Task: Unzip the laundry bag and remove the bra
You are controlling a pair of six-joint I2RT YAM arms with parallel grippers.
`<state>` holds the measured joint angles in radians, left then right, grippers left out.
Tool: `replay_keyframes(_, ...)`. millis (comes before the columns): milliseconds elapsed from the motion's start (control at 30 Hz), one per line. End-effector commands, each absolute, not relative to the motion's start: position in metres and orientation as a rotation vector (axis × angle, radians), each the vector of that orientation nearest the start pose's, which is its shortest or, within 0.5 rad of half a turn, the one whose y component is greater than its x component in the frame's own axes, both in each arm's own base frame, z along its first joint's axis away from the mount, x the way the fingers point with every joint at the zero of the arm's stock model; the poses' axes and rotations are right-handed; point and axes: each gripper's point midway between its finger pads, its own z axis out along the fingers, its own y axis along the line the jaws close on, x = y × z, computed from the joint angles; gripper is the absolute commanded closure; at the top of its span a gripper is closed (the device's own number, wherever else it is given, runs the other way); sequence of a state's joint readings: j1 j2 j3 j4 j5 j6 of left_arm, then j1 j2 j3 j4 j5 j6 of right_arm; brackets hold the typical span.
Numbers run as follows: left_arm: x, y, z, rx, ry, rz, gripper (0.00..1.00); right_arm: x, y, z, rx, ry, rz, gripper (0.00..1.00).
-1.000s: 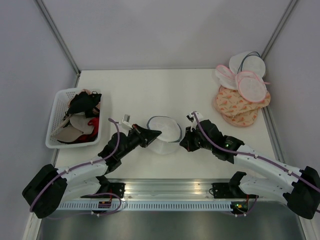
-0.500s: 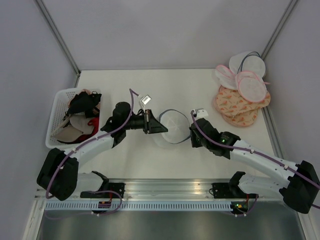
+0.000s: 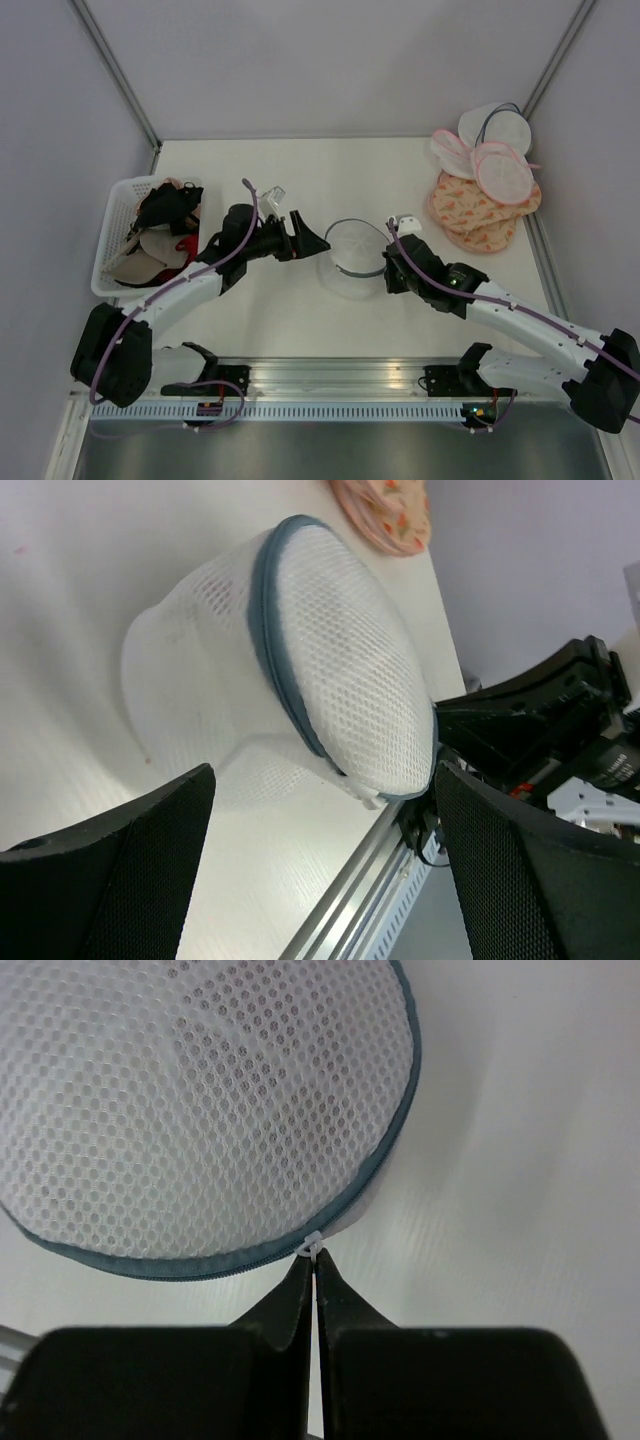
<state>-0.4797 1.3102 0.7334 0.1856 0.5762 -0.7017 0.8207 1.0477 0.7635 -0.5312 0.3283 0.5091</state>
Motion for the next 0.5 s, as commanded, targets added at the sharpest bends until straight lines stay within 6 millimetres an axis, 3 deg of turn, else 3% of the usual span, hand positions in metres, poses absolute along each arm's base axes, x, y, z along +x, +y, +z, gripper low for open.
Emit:
replay_keyframes(0,0.266,-0.249,0.180,-0.065,2.102,-1.195,0.06,0.213,0.217,0.132,-0.293,2.327,0.489,1.00)
replay_keyframes(33,0.253,-0.249,0.169,-0.118,2.138,-1.207,0.06,0.207,0.229,0.134,-0.338,2.321,0.580,1.00)
replay_keyframes(67,0.246,-0.250,0.170,-0.139,2.128,-1.229,0.06,0.192,0.244,0.131,-0.407,2.333,0.714,1.00)
replay_keyframes(133,0.227,-0.257,0.185,-0.154,2.082,-1.307,0.06,0.188,0.265,0.145,-0.434,2.263,0.872,1.00)
replay_keyframes(200,0.215,-0.258,0.179,-0.196,2.096,-1.337,0.05,0.183,0.279,0.156,-0.463,2.221,0.983,1.00)
replay_keyframes(333,0.190,-0.275,0.178,-0.261,2.090,-1.510,0.05,0.183,0.292,0.167,-0.471,2.188,1.066,1.00)
replay_keyframes(467,0.177,-0.292,0.172,-0.258,2.153,-1.562,0.06,0.189,0.294,0.170,-0.431,2.181,1.062,0.99)
